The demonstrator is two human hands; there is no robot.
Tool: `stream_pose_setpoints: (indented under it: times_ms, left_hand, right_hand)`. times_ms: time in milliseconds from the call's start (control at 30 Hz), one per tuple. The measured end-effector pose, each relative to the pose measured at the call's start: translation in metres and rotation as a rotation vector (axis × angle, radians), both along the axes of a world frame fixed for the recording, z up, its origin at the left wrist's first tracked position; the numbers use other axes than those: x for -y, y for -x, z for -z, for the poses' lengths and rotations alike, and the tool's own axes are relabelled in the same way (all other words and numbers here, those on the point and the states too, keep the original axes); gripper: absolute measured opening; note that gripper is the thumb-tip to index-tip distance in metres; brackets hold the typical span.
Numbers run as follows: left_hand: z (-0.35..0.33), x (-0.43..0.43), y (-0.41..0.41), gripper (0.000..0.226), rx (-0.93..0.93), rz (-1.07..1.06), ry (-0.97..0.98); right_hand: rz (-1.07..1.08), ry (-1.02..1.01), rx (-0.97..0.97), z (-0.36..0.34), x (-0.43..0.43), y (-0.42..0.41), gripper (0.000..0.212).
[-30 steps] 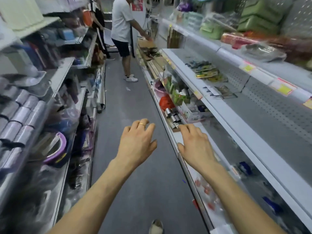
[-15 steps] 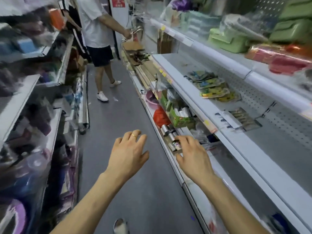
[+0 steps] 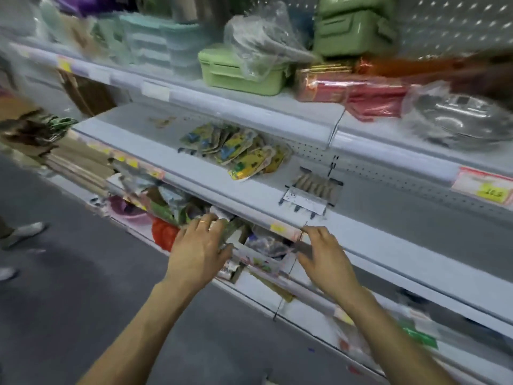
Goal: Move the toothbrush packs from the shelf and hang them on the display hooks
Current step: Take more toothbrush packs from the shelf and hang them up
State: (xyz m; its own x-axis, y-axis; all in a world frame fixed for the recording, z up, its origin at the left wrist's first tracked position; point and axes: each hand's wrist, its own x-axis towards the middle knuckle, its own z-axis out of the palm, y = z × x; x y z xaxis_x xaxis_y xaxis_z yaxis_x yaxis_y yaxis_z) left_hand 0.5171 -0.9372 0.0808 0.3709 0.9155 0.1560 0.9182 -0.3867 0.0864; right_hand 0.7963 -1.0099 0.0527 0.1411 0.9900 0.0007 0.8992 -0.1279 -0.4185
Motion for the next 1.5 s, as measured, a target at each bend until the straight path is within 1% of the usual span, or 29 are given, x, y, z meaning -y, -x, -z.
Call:
stream_pose_setpoints:
  times_ms: [167, 333, 467, 533, 633, 700, 767, 933, 1033, 1133, 1200, 1333, 1400, 1500]
  left_hand:
    - [0.025, -0.085, -0.029, 0.053, 0.015, 0.077, 0.078]
    - [0.037, -0.146, -0.038, 0.055, 0.016, 0.138, 0.172]
    - [0.046, -0.191, -0.033, 0.054, 0.008, 0.148, 0.225]
    - [0.052, -0.214, -0.029, 0.054, 0.015, 0.178, 0.229]
    - [0.061, -0.250, -0.024, 0.053, 0.007, 0.210, 0.249]
    - [0.067, -0.266, -0.022, 0.053, -0.004, 0.228, 0.273]
    - [0.072, -0.283, -0.021, 0.052, -0.005, 0.260, 0.272]
    - [0.079, -0.325, -0.033, 0.061, -0.049, 0.283, 0.324]
    - [0.082, -0.345, -0.048, 0.064, -0.082, 0.271, 0.342]
    - [0.087, -0.359, -0.060, 0.077, -0.069, 0.268, 0.365]
    - [0.093, -0.367, -0.066, 0.083, -0.104, 0.278, 0.332]
    - [0.104, -0.373, -0.076, 0.089, -0.119, 0.265, 0.303]
    - [0.107, -0.375, -0.081, 0.092, -0.096, 0.257, 0.308]
    - [0.108, -0.379, -0.085, 0.095, -0.045, 0.256, 0.314]
  right_hand:
    - [0.247, -0.017, -0.195, 0.027, -0.064, -0.041, 0.050]
    - [0.505, 0.002, -0.277, 0.047, -0.127, -0.067, 0.045]
    - [0.661, 0.112, -0.293, 0.058, -0.164, -0.074, 0.061]
    - [0.703, 0.145, -0.266, 0.065, -0.175, -0.073, 0.069]
    - [0.771, 0.200, -0.173, 0.065, -0.186, -0.062, 0.080]
    - [0.810, 0.220, -0.137, 0.064, -0.188, -0.051, 0.084]
    - [0.853, 0.233, -0.120, 0.062, -0.193, -0.043, 0.084]
    - [0.986, 0.211, -0.191, 0.063, -0.203, -0.036, 0.077]
    - [1.062, 0.251, -0.217, 0.061, -0.213, -0.034, 0.073]
    - [1.137, 0.296, -0.251, 0.057, -0.224, -0.037, 0.072]
    - [1.158, 0.311, -0.264, 0.056, -0.230, -0.041, 0.073]
    - [1.186, 0.335, -0.315, 0.054, -0.235, -0.049, 0.083]
    - [1.198, 0.354, -0.340, 0.052, -0.234, -0.056, 0.091]
    - [1.210, 0.328, -0.435, 0.051, -0.229, -0.067, 0.104]
